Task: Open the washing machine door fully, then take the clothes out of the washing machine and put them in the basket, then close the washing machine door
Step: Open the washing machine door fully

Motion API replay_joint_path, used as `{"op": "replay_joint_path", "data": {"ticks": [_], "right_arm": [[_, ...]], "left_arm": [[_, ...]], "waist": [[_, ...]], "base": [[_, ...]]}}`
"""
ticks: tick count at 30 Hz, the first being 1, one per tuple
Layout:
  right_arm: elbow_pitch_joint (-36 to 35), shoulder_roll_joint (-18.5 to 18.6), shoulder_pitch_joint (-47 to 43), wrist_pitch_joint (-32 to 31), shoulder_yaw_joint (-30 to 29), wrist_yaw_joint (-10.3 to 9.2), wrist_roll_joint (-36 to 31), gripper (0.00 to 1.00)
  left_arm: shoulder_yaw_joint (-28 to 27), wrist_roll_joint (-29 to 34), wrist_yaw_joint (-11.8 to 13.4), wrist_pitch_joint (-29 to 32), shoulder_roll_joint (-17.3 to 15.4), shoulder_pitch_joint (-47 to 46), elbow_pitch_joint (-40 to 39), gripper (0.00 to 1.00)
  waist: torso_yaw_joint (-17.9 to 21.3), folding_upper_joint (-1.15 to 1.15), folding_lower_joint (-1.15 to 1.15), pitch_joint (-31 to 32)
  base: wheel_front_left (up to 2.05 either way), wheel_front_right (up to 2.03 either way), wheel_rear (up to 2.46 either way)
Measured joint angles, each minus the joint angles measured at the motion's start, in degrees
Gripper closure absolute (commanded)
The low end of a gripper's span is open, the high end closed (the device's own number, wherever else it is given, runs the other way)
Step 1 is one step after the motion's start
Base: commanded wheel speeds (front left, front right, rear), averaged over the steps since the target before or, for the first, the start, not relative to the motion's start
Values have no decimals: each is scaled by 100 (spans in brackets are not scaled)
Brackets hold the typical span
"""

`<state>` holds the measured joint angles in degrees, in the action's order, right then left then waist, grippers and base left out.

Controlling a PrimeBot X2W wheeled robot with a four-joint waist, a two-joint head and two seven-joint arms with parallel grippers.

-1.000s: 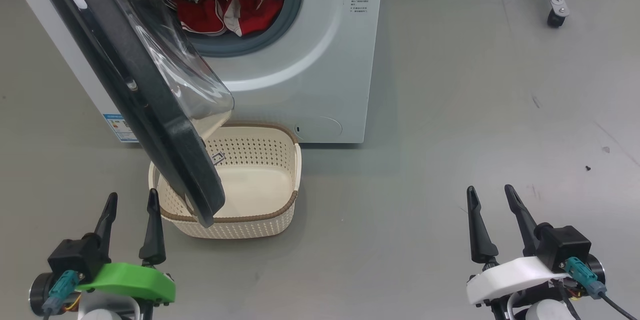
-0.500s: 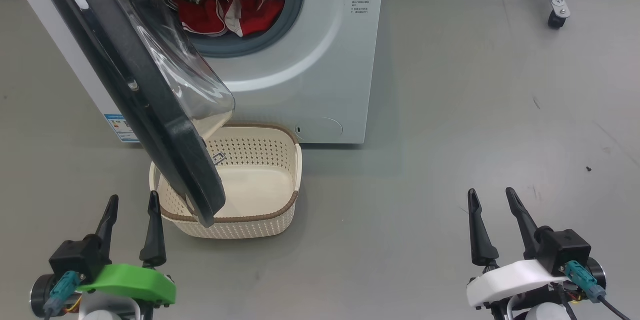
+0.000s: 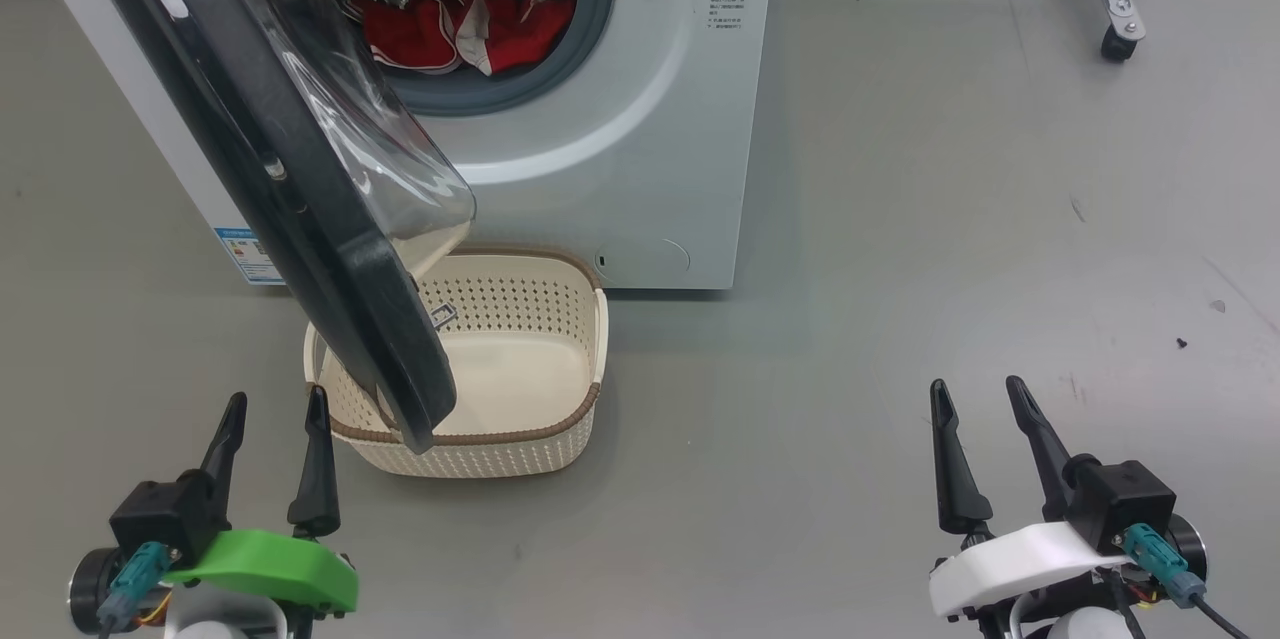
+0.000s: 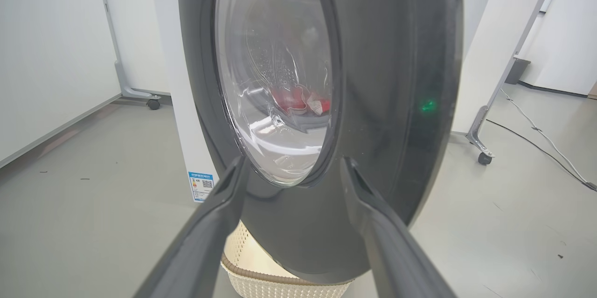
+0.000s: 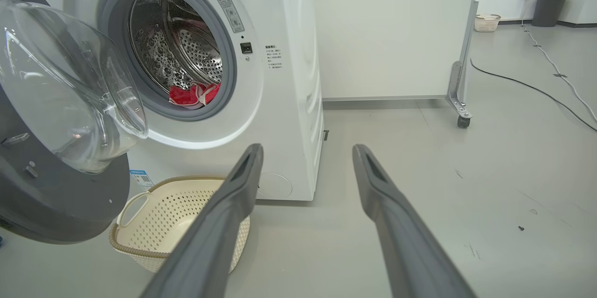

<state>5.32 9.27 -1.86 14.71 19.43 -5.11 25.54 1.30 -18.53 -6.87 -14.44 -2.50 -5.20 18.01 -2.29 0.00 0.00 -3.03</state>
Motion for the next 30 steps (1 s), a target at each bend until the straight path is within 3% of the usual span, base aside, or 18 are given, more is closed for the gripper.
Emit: {"op": "replay_joint_path", "data": {"ticks": [4,5,7,8,30], "right_arm": [[16,-32,-13,0,-15,46,-7,0],[21,-37,-14,0,-21,51,-11,0],[31,-49,-16,0,-34,52,-37,0],[35,-56,-17,0,-44,54,-47,0],[60,-176,-71,0,-270,204,-127,0]], "left_arm": [[14,-1,-1,0,1,0,7,0],[16,-1,-1,0,1,0,11,12],[31,-1,-1,1,1,0,26,91],[38,-1,-1,0,2,0,35,100],[-108,-9,-7,0,5,-191,-392,100]], "waist": [[-13,0,0,14],[-16,0,0,19],[-20,0,0,31],[-21,0,0,37],[-38,0,0,70]], "base": [[0,0,0],[0,0,0],[0,0,0],[0,0,0],[0,0,0]]}}
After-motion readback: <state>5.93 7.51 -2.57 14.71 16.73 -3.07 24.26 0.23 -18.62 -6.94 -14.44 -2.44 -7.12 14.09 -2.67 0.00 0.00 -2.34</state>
